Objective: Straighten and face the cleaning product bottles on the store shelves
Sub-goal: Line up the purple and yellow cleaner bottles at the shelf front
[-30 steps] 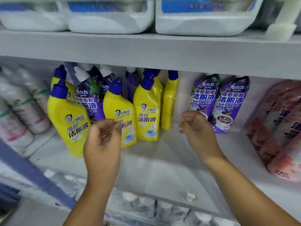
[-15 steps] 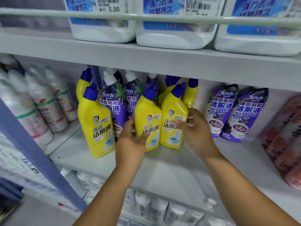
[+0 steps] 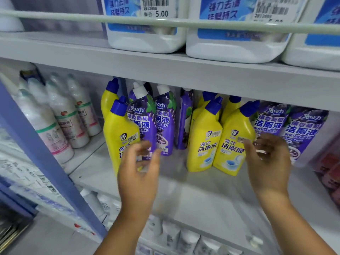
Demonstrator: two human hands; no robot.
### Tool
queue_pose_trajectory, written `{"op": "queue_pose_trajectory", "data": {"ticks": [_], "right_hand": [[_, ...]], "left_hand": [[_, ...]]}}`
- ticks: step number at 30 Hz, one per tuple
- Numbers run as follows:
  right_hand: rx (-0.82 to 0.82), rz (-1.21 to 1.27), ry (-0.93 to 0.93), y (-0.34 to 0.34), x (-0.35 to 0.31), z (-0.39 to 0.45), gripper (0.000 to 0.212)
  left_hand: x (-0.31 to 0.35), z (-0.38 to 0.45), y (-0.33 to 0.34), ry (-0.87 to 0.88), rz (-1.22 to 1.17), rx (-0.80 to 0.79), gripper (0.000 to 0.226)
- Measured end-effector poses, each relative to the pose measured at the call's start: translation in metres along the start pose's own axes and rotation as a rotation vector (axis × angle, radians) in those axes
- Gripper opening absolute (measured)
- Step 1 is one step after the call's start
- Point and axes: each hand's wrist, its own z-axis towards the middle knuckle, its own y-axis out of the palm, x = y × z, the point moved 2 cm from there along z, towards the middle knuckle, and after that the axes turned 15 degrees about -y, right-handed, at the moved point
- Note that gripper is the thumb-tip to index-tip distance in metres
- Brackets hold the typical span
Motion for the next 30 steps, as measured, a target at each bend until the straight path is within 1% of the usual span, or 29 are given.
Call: {"op": "queue_pose_trajectory", "data": {"ticks": [1, 2, 3, 4, 5, 6, 7, 8, 9, 11, 13, 15, 16, 18, 19, 20, 21, 22, 23, 24, 25, 27, 28, 30], "right_hand": [[0.035, 0.013, -0.041, 0.001, -0.014, -0.007, 0.027], [0.036, 0.058, -0.078, 0.005, -0.027, -0.014, 0.027], [0.011, 0.131, -0.089, 0.014, -0.04, -0.019, 0.028], [-0.04, 0.199, -0.078, 0.025, -0.053, -0.023, 0.029], [-0.108, 0.251, -0.055, 0.041, -0.065, -0.025, 0.029], [-0.189, 0.283, -0.042, 0.058, -0.076, -0.024, 0.027], [-0.266, 0.308, -0.026, 0.076, -0.082, -0.023, 0.025], [-0.325, 0.333, -0.007, 0.092, -0.086, -0.022, 0.026], [-0.36, 0.369, 0.011, 0.106, -0.091, -0.019, 0.031], [-0.385, 0.4, 0.013, 0.126, -0.097, -0.012, 0.035], [-0.384, 0.335, -0.022, 0.142, -0.1, -0.004, 0.035], [-0.358, 0.251, -0.063, 0.158, -0.1, 0.002, 0.027], [-0.358, 0.21, -0.091, 0.165, -0.097, 0.003, 0.031], [-0.358, 0.176, -0.093, 0.177, -0.089, 0.004, 0.053], [-0.358, 0.171, -0.077, 0.18, -0.089, 0.003, 0.056], [-0.361, 0.157, -0.061, 0.183, -0.09, 0.002, 0.058], [-0.365, 0.145, -0.043, 0.186, -0.09, 0.0, 0.06], [-0.366, 0.137, -0.025, 0.189, -0.087, -0.002, 0.063], [-0.369, 0.129, 0.001, 0.193, -0.084, -0.003, 0.064], [-0.371, 0.13, 0.033, 0.197, -0.08, -0.005, 0.062], [-0.378, 0.135, 0.083, 0.201, -0.075, -0.007, 0.057], [-0.387, 0.147, 0.159, 0.205, -0.07, -0.012, 0.052], [-0.379, 0.146, 0.163, 0.206, -0.068, -0.015, 0.051], [-0.361, 0.135, 0.138, 0.204, -0.066, -0.021, 0.047]], "left_hand": [[-0.001, 0.008, -0.025, 0.033, 0.028, 0.118, 0.031], [-0.004, 0.019, -0.044, 0.041, 0.089, 0.198, 0.038], [-0.009, 0.033, -0.057, 0.014, 0.151, 0.207, 0.05], [-0.016, 0.048, -0.063, -0.048, 0.201, 0.14, 0.06], [-0.023, 0.06, -0.063, -0.122, 0.227, 0.035, 0.061], [-0.026, 0.068, -0.061, -0.173, 0.248, -0.062, 0.052], [-0.031, 0.074, -0.059, -0.188, 0.263, -0.113, 0.04], [-0.035, 0.078, -0.059, -0.171, 0.277, -0.114, 0.03], [-0.038, 0.082, -0.061, -0.151, 0.282, -0.095, 0.026], [-0.04, 0.09, -0.07, -0.136, 0.276, -0.043, 0.026], [-0.041, 0.103, -0.081, -0.137, 0.258, 0.003, 0.029], [-0.043, 0.12, -0.087, -0.129, 0.271, 0.026, 0.032], [-0.046, 0.129, -0.089, -0.135, 0.287, 0.028, 0.036], [-0.047, 0.14, -0.089, -0.162, 0.337, 0.025, 0.045], [-0.047, 0.142, -0.089, -0.174, 0.354, 0.046, 0.05], [-0.044, 0.139, -0.09, -0.161, 0.38, 0.107, 0.055], [-0.04, 0.133, -0.09, -0.114, 0.393, 0.203, 0.058], [-0.033, 0.122, -0.088, -0.02, 0.382, 0.305, 0.055], [-0.028, 0.111, -0.083, 0.087, 0.347, 0.367, 0.047], [-0.024, 0.104, -0.073, 0.152, 0.279, 0.312, 0.04], [-0.018, 0.099, -0.061, 0.142, 0.185, 0.172, 0.038], [-0.018, 0.104, -0.032, 0.002, 0.07, -0.153, 0.049], [-0.021, 0.109, -0.019, -0.068, 0.034, -0.271, 0.055], [-0.029, 0.121, -0.004, -0.16, 0.023, -0.383, 0.059]]}}
